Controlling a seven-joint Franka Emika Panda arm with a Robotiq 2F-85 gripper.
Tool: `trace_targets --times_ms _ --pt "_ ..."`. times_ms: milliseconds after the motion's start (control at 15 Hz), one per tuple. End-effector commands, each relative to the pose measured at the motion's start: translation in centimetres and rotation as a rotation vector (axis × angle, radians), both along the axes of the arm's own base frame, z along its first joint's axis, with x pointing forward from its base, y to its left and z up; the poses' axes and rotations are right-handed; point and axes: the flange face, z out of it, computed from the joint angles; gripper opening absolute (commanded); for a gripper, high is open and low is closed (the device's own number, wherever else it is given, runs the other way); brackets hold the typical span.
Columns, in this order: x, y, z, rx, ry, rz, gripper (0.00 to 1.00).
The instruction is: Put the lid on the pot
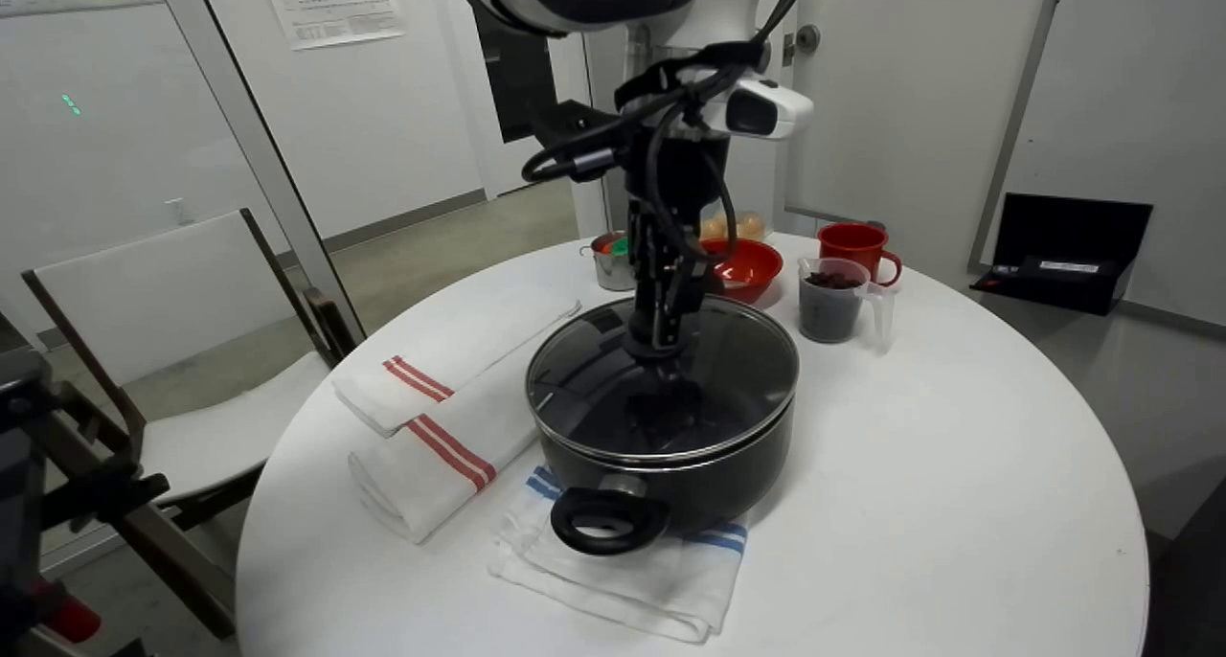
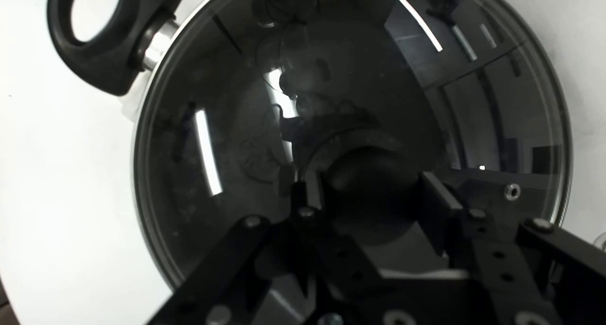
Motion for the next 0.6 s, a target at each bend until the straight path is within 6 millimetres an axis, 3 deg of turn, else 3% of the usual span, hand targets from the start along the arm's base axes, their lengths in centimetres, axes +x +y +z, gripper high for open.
trace_targets --times_ms 0,133,200,267,533 --pt "-0.1 0.6 0.4 0.031 -0.004 -0.026 0.25" --pt "-0.2 0.7 0.3 0.038 -0.005 -0.031 0.25" --pt "-0.3 0.7 0.3 0.038 -0.005 -0.034 0.58" --pt "-0.3 0.7 0.5 0.040 -0.008 -0.036 0.76" --pt "-0.3 1.5 1.5 0.043 -0.029 -0.033 0.99"
